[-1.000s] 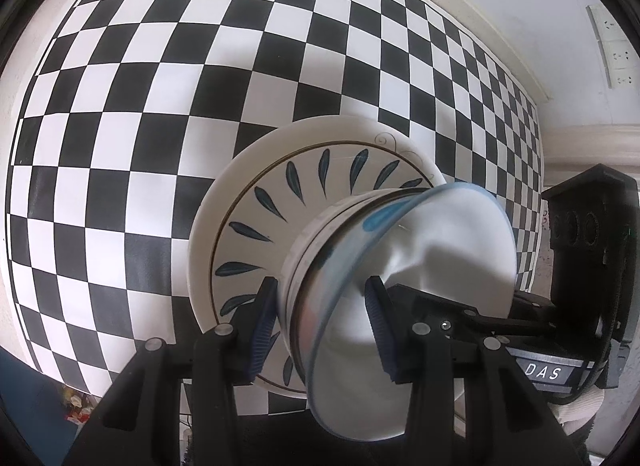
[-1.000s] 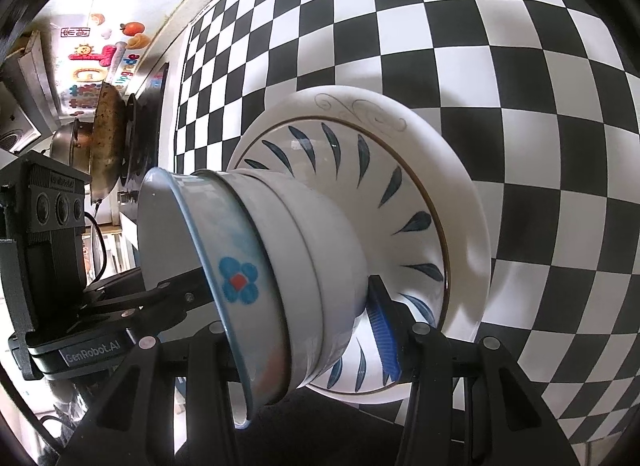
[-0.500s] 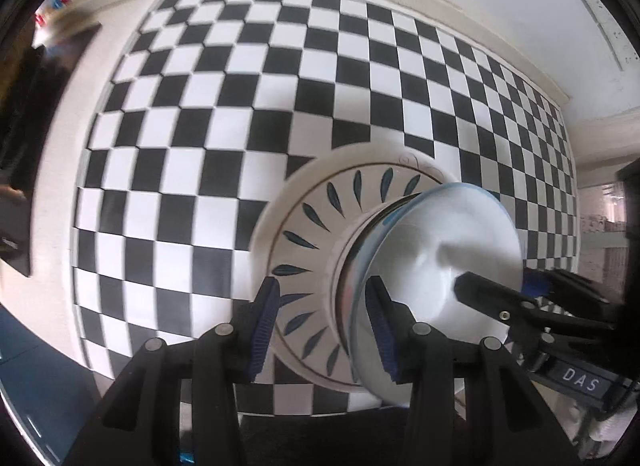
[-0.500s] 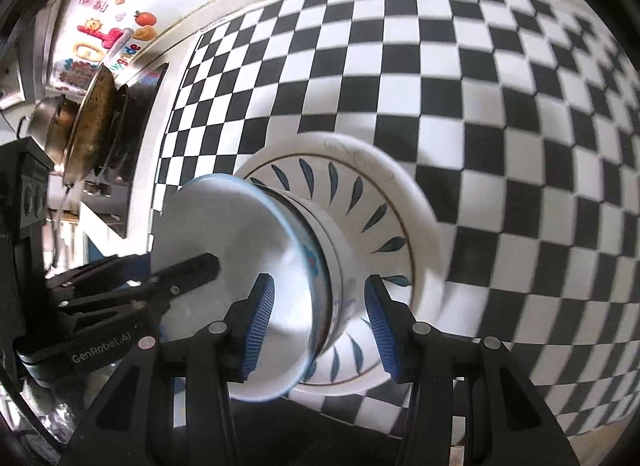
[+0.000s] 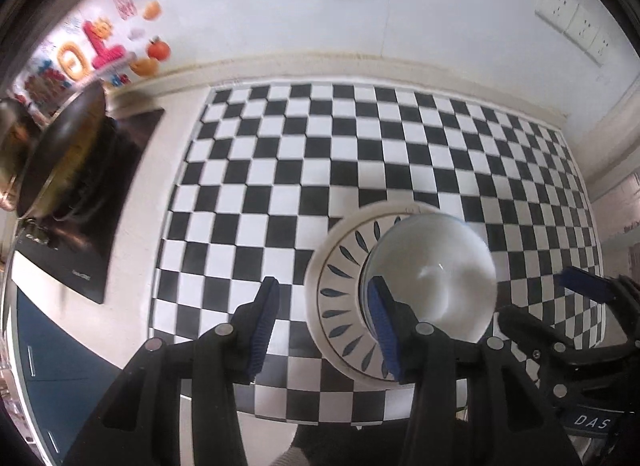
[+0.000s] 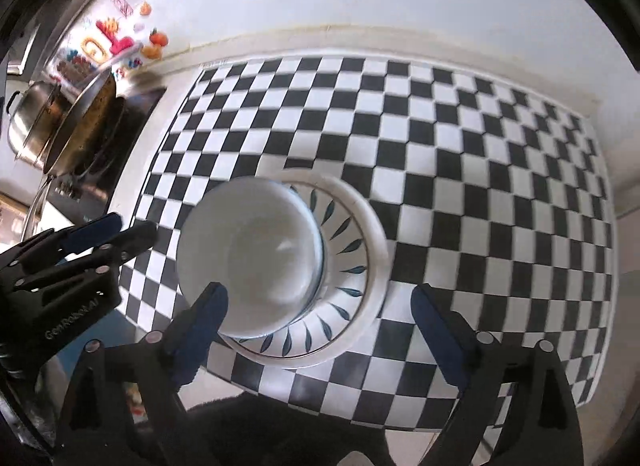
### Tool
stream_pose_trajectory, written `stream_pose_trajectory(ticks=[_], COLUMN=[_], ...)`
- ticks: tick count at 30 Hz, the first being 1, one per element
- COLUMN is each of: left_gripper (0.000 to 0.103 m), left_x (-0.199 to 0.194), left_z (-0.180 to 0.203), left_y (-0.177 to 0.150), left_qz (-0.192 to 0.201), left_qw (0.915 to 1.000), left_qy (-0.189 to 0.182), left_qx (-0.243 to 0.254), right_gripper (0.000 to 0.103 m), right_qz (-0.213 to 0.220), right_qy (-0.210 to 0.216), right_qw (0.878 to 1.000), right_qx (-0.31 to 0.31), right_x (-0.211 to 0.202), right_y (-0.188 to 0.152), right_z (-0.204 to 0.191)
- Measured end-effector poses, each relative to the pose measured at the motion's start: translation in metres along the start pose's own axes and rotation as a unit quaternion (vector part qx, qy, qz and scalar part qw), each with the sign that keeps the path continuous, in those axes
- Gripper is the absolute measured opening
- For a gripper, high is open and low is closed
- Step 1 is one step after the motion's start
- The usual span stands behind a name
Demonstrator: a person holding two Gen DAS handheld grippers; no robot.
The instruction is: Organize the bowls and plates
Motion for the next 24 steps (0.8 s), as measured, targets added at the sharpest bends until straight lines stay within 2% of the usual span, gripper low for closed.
stream_pose_trajectory(ticks=[5,12,15,17,18,24], left_gripper=[0.043,0.046,0.056,0.09,0.094,0.1], left_x=[-0.036,-0.086,-0.104,-0.117,-0.126,-0.17], left_z=[-0.004,-0.003,-0.002,-0.005,-0.005,-0.006], left_y=[-0.003,-0.014,-0.021,-0.026,-0.029,-0.041], left_qz=[0.051,0.103,0.117,0.13,0.141,0.194], left_qw=[0.9985,0.9942,0.9926,0.9911,0.9896,0.9808], left_qy=[0.018,0.011,0.005,0.0,-0.002,-0.003], left_qx=[0.008,0.027,0.033,0.03,0.028,0.016], right_gripper=[0.098,0.099,0.103,0.103,0.103,0.103], right_qz=[0.048,0.11,0.144,0.16,0.166,0.2], right_qy=[-0.036,-0.076,-0.094,-0.099,-0.101,-0.119], right_qw=[0.998,0.991,0.985,0.982,0.981,0.972], right_qx=[0.001,0.014,0.021,0.026,0.026,0.015], right_x=[-0.041,-0.102,-0.133,-0.152,-0.161,-0.202], right_y=[-0.009,-0.026,-0.036,-0.042,-0.046,-0.066], right_z=[-0.008,-0.025,-0.031,-0.033,-0.035,-0.041])
Point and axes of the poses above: each gripper's, at about its wrist camera, not at the fingertips, and x roughly the way its jaws point, z to its right, y to its top, the point moved 1 cm from there along x, roughly the way its jaws point, and after that the axes turned 3 degrees about z, right-handed, at the moved point
